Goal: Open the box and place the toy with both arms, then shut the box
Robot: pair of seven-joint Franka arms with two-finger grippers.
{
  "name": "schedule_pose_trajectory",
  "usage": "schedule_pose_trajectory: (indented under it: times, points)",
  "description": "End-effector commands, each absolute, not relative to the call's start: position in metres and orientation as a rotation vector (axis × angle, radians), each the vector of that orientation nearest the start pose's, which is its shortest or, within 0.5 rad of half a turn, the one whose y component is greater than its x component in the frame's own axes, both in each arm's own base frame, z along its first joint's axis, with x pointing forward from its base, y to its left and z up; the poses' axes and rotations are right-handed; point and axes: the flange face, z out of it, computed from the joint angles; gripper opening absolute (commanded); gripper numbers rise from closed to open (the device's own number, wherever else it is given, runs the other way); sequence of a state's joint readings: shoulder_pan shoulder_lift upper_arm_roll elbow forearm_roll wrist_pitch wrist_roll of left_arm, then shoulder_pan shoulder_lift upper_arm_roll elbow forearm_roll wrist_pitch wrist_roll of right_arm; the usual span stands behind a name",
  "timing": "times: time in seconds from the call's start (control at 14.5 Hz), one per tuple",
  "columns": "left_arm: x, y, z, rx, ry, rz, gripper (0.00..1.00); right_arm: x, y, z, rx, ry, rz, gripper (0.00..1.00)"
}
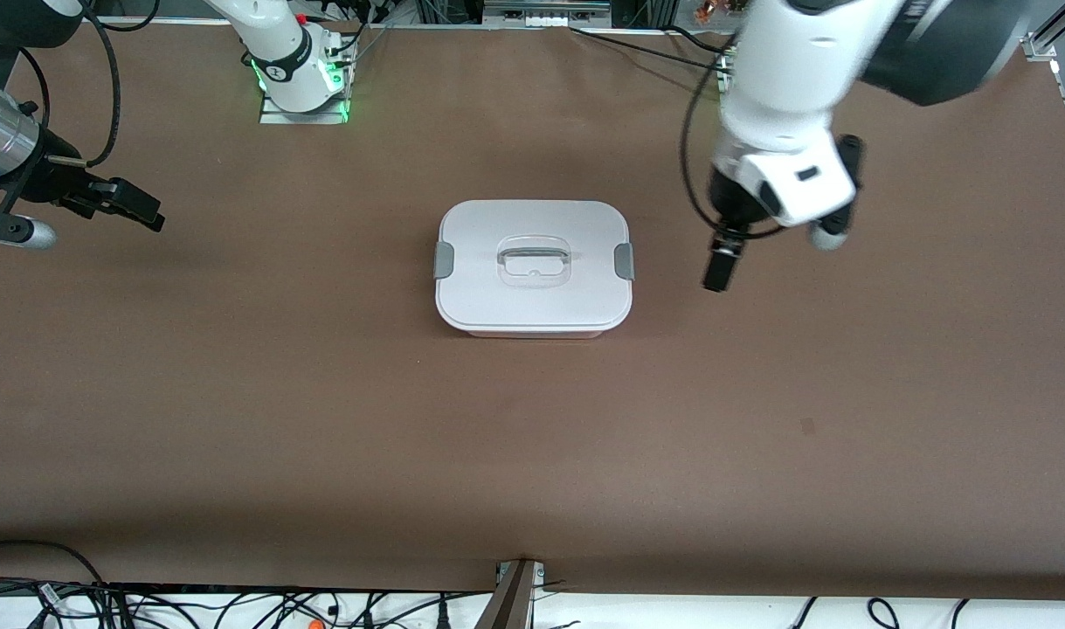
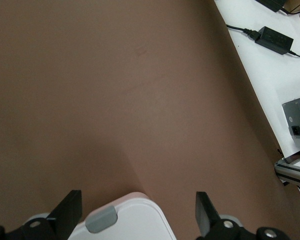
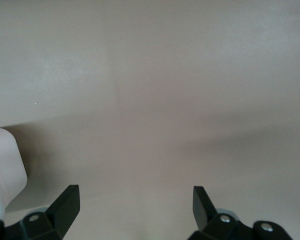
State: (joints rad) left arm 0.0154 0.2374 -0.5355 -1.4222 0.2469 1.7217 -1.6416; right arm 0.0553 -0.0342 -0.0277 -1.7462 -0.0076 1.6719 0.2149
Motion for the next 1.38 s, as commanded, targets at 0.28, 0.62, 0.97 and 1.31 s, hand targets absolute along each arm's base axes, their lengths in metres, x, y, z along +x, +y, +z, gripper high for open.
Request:
schedule_pose_trajectory:
  times: [0.28,0.62,0.97,1.31]
  points:
    - [0.607,-0.13,0.597,-3.056,-0.721,-0.156,1.0,0.548,0.014,0.574,-3.137,0.279,0.069,1.0]
    - [0.612,-0.071,0.588,-3.12,-0.157,-0.045,1.0,0.548,0.012,0.574,-3.137,0.281,0.069,1.0]
    - [0.616,-0.021,0.575,-3.122,0.045,-0.005,1.0,0.548,0.005,0.572,-3.135,0.293,0.076,1.0]
    - [0.609,0.008,0.558,-3.156,0.039,-0.026,1.0,0.545,0.002,0.571,-3.134,0.31,0.11,1.0]
